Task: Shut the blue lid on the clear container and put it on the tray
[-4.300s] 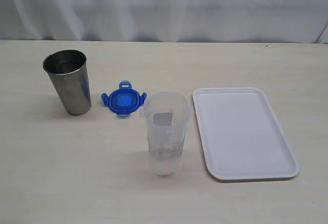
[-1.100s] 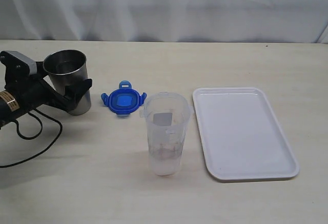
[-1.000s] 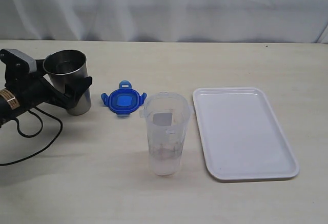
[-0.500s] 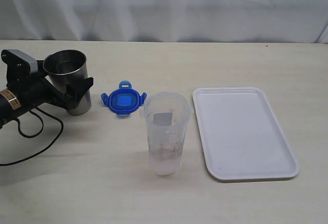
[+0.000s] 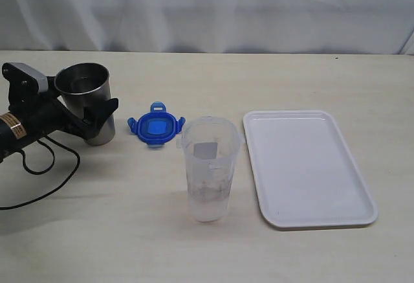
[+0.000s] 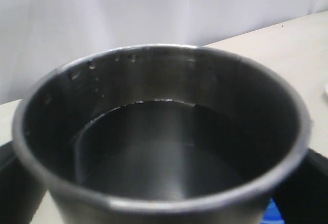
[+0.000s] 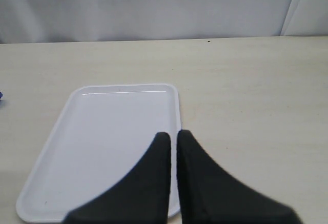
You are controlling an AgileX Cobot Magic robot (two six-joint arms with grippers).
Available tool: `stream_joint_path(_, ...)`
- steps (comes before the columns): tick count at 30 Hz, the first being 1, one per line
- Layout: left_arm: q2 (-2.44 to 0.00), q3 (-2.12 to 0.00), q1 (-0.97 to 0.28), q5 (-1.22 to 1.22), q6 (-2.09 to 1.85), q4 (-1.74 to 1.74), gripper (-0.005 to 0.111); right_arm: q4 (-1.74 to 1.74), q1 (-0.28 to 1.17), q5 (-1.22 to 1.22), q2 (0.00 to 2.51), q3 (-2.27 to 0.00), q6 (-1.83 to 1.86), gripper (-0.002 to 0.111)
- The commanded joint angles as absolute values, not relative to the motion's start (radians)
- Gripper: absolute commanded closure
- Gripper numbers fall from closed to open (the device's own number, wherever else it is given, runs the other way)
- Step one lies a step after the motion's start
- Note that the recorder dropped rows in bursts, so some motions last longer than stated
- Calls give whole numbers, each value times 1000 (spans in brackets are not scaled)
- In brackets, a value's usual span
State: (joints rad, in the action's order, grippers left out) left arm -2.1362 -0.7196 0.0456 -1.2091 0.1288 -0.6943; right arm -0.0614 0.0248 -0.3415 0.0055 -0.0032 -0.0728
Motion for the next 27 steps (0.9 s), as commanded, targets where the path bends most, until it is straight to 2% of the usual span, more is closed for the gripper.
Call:
stream_joint_path(1,-2137,-725,43,-1221,135,-695,2,-60,26,-343,0,0,-76,104)
stream_joint_path(27,-2137,-725,43,-1221,135,-696,2,-60,26,-343,0,0,-76,104)
